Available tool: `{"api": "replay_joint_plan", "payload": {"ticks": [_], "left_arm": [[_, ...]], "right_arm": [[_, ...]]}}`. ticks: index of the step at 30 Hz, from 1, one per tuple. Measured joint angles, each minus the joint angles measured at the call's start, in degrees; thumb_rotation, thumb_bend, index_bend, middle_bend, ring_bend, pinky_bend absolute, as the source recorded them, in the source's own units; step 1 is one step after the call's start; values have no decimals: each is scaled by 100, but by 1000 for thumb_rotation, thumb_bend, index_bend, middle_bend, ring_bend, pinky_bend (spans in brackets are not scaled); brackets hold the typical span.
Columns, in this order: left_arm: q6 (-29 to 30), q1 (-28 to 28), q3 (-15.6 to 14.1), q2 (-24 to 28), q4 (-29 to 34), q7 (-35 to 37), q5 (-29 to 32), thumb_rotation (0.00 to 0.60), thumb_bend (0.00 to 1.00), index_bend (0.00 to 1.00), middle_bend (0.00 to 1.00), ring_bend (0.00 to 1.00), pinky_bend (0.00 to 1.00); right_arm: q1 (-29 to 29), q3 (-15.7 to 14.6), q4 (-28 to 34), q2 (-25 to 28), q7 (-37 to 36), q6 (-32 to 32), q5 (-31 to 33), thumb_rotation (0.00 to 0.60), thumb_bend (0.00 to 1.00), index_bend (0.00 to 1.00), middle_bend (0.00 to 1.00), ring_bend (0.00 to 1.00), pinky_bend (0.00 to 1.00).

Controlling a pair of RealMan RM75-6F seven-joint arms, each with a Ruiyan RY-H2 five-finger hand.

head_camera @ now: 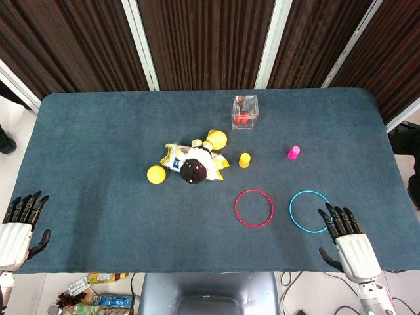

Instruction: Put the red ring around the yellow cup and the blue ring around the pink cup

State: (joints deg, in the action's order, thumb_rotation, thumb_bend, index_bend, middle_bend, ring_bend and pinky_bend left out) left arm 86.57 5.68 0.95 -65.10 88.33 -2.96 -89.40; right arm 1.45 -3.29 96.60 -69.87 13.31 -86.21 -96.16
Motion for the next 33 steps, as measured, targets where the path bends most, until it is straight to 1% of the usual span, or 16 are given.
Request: {"api": "replay_joint_plan", "payload": {"ticks": [5, 8, 9, 12, 14, 18, 20, 25, 29, 33], "left_arm": [[48, -26, -8, 15, 4, 11, -17, 600, 437, 0, 0, 0, 40], [102, -71, -30, 54, 13, 76, -39, 600, 437, 0, 0, 0, 40], [110, -76, -32, 66, 18, 101, -42, 600, 437, 0, 0, 0, 40], [131, -87, -42, 101, 19, 190, -70, 600, 437, 0, 0, 0, 40], [127, -83, -55, 118, 9, 243, -111, 600, 436, 0, 0, 0, 40], [100, -64, -63, 126, -19, 282, -135, 600, 437, 0, 0, 0, 40], [83, -61, -65, 132, -29, 300, -128, 600, 437, 0, 0, 0, 40], [48, -63, -49, 157, -13, 334, -60, 600, 437, 0, 0, 0, 40], [111, -90, -51, 165, 7, 346, -86, 600, 437, 0, 0, 0, 40], [100, -94, -61, 169, 8, 352, -99, 600, 437, 0, 0, 0, 40]], "right_arm": [[32, 4, -26, -45, 32, 85, 12, 600, 366, 0, 0, 0, 0], [132, 28, -107, -183, 66, 256, 11, 600, 366, 13, 0, 0, 0], [188, 46, -156, -237, 54, 322, 3, 600, 365, 33, 0, 0, 0], [421, 127, -337, -426, 4, 636, 12, 600, 365, 172, 0, 0, 0], [624, 189, -471, -563, -19, 959, 56, 600, 365, 266, 0, 0, 0], [1098, 300, -811, -897, -83, 1709, 167, 600, 366, 422, 0, 0, 0], [1359, 355, -1098, -1135, -144, 2005, 197, 600, 368, 470, 0, 0, 0], [1741, 473, -1772, -1673, -480, 2250, 268, 600, 393, 539, 0, 0, 0], [1896, 512, -2018, -1857, -666, 2295, 308, 600, 406, 558, 0, 0, 0], [1988, 541, -2123, -1924, -741, 2334, 387, 600, 446, 573, 0, 0, 0]]}}
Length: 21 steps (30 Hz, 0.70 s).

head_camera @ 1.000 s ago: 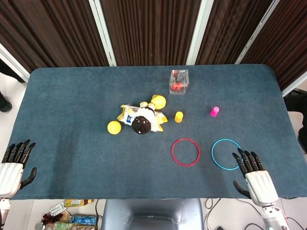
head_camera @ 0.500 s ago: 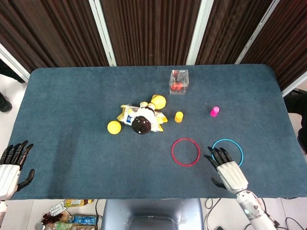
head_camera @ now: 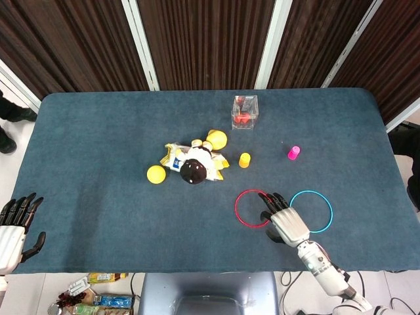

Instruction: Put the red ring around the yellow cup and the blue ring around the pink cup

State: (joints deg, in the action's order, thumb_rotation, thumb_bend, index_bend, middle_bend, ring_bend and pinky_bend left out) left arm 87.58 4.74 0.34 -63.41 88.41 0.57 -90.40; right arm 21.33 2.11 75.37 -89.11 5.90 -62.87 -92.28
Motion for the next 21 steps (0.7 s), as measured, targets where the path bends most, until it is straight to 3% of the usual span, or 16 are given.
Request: {"api": "replay_joint_plan", "payload": {"ticks": [21], "left_arm": [[-50, 18, 6, -1, -3, -16, 9, 600, 437, 0, 0, 0, 40]], "right_arm": [[255, -115, -298, -185, -82, 203, 321, 600, 471, 635, 13, 0, 0]]}}
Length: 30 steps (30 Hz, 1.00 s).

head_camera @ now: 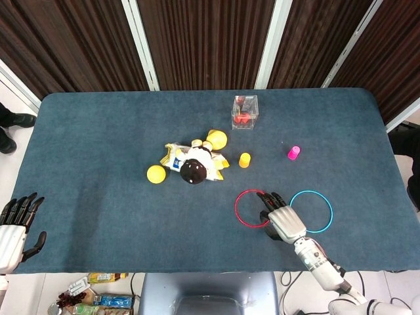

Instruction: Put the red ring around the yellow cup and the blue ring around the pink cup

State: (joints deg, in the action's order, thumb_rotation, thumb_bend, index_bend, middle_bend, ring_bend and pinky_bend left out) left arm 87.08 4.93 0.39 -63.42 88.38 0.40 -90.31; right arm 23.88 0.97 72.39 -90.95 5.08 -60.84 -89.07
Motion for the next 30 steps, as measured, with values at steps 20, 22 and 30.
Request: {"api": "replay_joint_plan", "payload": {"ticks": [20, 22, 30], "left_arm": [[14, -11, 9, 19, 10, 31, 12, 600, 437, 0, 0, 0, 40], [16, -12, 10, 21, 8, 40, 10, 600, 437, 0, 0, 0, 40], [-1, -5, 9, 21, -5, 57, 7, 600, 438, 0, 0, 0, 40]], "right_arm": [[94, -92, -83, -107, 53, 65, 171, 600, 471, 697, 36, 0, 0], [98, -100, -84, -108, 61, 64, 180, 600, 471, 703, 38, 0, 0], [105, -70, -44, -51, 5, -38, 192, 600, 473, 725, 46, 0, 0]]}}
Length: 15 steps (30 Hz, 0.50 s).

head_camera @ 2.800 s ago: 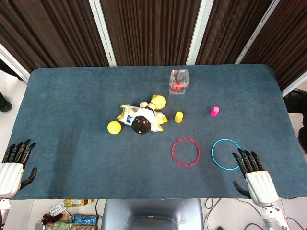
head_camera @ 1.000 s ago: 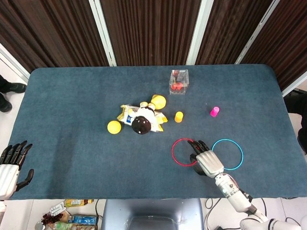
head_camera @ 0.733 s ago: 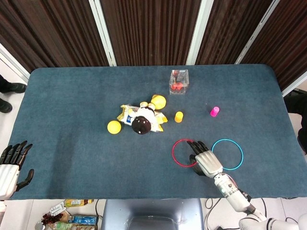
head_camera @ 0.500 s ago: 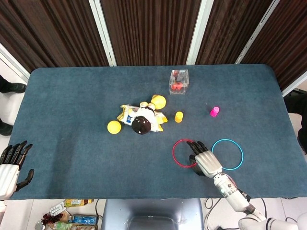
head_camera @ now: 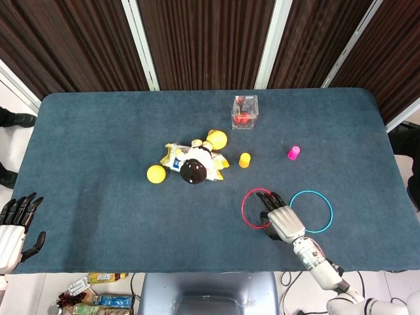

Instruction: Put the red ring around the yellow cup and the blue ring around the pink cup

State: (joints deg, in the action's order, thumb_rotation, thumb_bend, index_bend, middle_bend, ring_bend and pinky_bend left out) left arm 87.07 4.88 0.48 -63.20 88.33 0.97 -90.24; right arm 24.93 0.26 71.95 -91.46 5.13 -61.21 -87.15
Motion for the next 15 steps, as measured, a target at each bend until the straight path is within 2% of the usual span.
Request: {"api": "replay_joint_plan", "payload": {"ticks": [9, 15], "left_arm": [[-14, 4, 2, -19, 11, -54, 12, 600, 438, 0, 0, 0, 40], [-26, 6, 6, -30, 17, -84, 28, 600, 438, 0, 0, 0, 40]], "right_arm": [[146, 282, 187, 189, -49, -66, 114, 600, 473, 731, 55, 0, 0], [441, 719, 244, 295, 5, 175, 483, 600, 474, 731, 60, 0, 0]]}}
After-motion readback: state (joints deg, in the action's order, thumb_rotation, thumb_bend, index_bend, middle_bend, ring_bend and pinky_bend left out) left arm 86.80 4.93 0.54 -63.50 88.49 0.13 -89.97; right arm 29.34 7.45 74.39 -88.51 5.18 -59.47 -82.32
